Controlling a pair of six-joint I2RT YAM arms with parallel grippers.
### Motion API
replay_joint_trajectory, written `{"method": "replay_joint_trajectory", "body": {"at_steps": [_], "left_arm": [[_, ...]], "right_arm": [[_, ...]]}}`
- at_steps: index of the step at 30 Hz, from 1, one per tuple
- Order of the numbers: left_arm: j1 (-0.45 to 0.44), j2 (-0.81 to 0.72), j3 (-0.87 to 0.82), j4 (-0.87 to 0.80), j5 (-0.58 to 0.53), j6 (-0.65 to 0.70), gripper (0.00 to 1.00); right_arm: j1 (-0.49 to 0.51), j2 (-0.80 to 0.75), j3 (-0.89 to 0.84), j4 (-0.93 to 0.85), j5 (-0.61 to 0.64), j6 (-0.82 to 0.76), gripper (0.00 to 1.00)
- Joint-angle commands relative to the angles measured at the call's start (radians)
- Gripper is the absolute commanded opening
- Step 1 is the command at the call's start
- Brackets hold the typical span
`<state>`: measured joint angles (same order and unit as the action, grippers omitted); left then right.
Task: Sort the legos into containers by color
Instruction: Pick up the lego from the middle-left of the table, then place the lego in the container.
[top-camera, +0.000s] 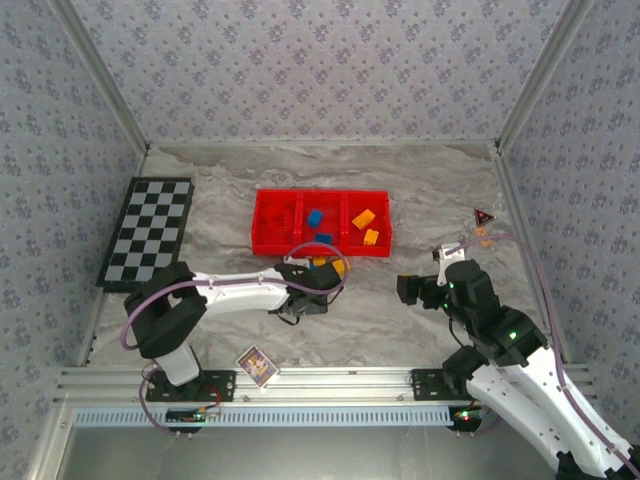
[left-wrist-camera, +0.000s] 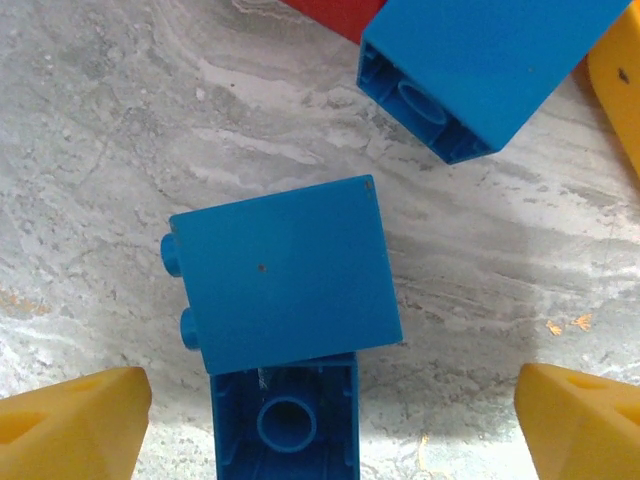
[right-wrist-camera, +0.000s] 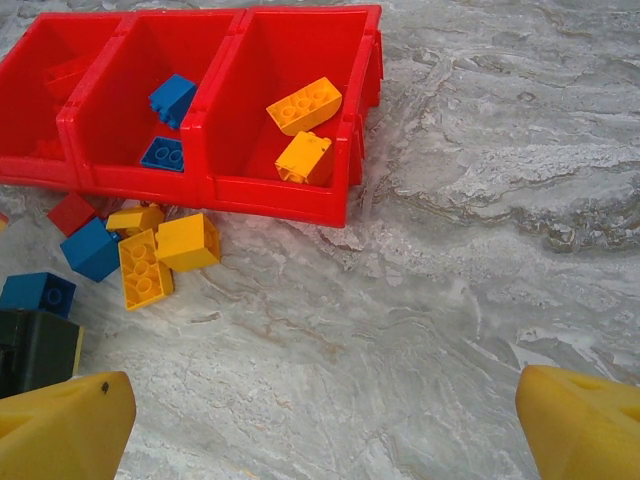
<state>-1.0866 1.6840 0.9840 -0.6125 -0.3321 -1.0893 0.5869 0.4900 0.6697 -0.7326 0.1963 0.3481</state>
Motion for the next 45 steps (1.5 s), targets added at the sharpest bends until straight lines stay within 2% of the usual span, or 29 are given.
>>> {"method": "replay_joint_trajectory", "body": {"at_steps": [1,8,10,13,17,26,32,37,41,45], "left_arm": [[0.008,0.031,-0.009,0.001,0.016,-0.005,0.91],[0.053,0.005,-0.104,0.108,0.085,-0.026,0.73],[0.064,-0.012,-0.122,0.11,0.081,-0.031,0.64],[0.077,-0.04,-0.144,0.105,0.071,-0.039,0.56],[0.089,-0.075,-0.177,0.106,0.062,-0.052,0.5],[0.086,-0.21,-0.204,0.119,0.008,-0.031,0.3],[0.083,-0.343,-0.152,0.028,-0.058,0.014,0.25],[0.098,-0.392,-0.034,-0.033,-0.112,0.119,0.24],[0.153,-0.351,0.091,-0.028,-0.099,0.25,0.26],[0.251,-0.257,0.21,0.008,0.001,0.35,0.26]], "right_arm": [[-0.004,0.005,-0.007,0.002,0.028,0.009,1.0],[-0.006,0.004,-0.005,-0.002,0.032,0.01,1.0],[-0.004,0.005,-0.005,-0.002,0.032,0.011,1.0],[-0.004,0.004,-0.004,-0.004,0.035,0.009,1.0],[-0.003,0.005,-0.006,-0.004,0.038,0.012,1.0],[-0.004,0.004,-0.006,-0.004,0.043,0.012,1.0],[-0.005,0.004,-0.006,-0.003,0.044,0.011,1.0],[-0.011,0.004,-0.007,-0.001,0.044,0.011,1.0],[-0.017,0.004,-0.007,-0.002,0.048,0.011,1.0],[-0.021,0.005,-0.007,-0.005,0.049,0.011,1.0]]}}
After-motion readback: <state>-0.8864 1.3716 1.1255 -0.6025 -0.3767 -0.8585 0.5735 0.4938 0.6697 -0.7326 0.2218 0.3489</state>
